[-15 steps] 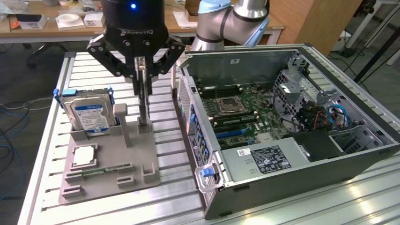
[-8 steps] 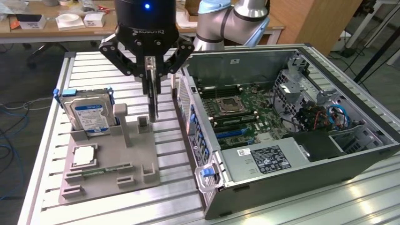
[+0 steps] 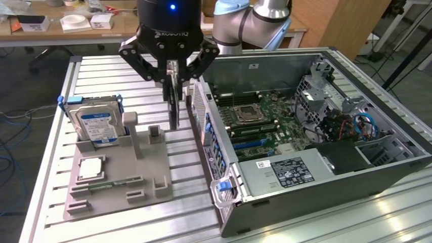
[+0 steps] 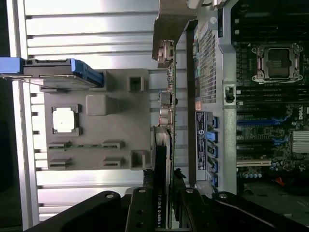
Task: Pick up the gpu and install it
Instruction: 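Pick up the gpu and move the gpu toward the slot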
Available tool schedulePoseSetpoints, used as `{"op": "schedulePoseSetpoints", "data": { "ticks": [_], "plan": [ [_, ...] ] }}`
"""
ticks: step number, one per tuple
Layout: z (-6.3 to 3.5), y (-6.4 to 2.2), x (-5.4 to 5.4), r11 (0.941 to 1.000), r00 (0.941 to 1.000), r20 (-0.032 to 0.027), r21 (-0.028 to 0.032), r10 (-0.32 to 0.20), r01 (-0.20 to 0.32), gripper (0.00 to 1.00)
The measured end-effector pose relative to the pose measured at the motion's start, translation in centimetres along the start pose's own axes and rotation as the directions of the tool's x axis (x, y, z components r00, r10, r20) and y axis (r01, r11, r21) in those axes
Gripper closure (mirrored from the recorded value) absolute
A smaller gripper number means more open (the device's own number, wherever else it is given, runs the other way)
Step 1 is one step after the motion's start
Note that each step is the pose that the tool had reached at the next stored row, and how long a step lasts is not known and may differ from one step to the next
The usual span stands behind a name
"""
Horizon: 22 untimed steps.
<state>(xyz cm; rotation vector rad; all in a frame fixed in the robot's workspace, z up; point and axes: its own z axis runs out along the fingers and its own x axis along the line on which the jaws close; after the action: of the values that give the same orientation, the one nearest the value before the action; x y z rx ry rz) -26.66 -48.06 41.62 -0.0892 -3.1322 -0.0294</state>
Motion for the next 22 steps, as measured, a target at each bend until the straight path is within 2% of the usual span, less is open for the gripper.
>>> {"op": "schedulePoseSetpoints", "data": {
  "ticks": [22],
  "plan": [
    [-0.04,0.3,-5.2,0.998,0.998,-0.0012,-0.0008,-0.063,0.063,0.74]
  ]
}}
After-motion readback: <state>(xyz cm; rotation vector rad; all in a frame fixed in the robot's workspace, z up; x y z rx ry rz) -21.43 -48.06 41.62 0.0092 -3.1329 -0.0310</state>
